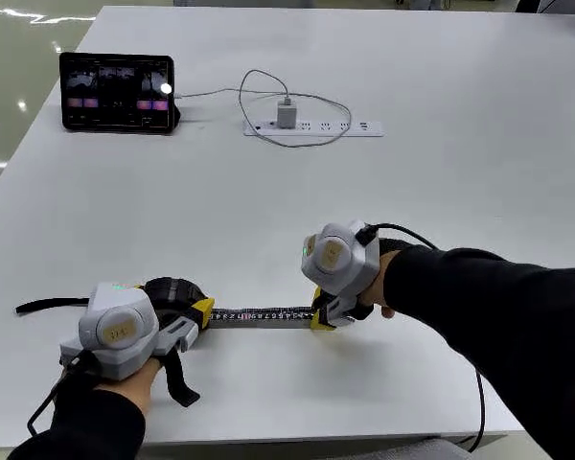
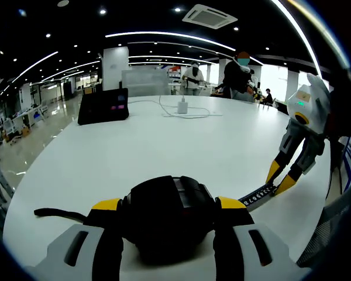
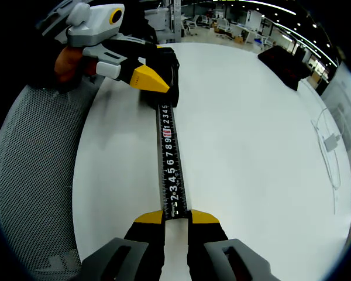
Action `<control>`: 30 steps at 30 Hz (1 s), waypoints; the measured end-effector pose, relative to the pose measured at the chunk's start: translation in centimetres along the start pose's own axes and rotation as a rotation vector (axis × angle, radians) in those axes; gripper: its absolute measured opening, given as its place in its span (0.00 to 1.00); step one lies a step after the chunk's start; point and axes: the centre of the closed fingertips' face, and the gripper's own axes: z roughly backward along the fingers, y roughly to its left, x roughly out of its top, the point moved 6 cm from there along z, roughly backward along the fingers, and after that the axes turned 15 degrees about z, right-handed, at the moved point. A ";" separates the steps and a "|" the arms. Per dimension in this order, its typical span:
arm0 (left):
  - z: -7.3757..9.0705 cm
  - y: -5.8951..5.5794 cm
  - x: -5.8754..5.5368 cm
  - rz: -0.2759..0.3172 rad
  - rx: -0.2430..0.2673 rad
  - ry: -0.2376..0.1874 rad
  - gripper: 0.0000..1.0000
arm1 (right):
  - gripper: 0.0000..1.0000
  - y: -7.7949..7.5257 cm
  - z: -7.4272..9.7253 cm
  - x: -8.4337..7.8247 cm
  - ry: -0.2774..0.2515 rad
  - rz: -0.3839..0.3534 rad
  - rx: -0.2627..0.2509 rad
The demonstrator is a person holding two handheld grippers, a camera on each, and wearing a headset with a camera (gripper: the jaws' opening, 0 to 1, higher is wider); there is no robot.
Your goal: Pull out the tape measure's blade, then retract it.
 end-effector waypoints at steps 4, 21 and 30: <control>0.0 0.0 0.0 0.000 -0.001 0.001 0.57 | 0.10 0.0 -0.1 0.2 0.001 0.004 -0.004; 0.0 0.0 0.0 -0.002 -0.003 0.000 0.57 | 0.10 -0.1 -0.3 0.9 -0.006 0.022 0.001; 0.0 0.0 -0.1 -0.004 -0.006 -0.008 0.57 | 0.11 -0.2 -0.6 1.4 -0.018 0.045 -0.002</control>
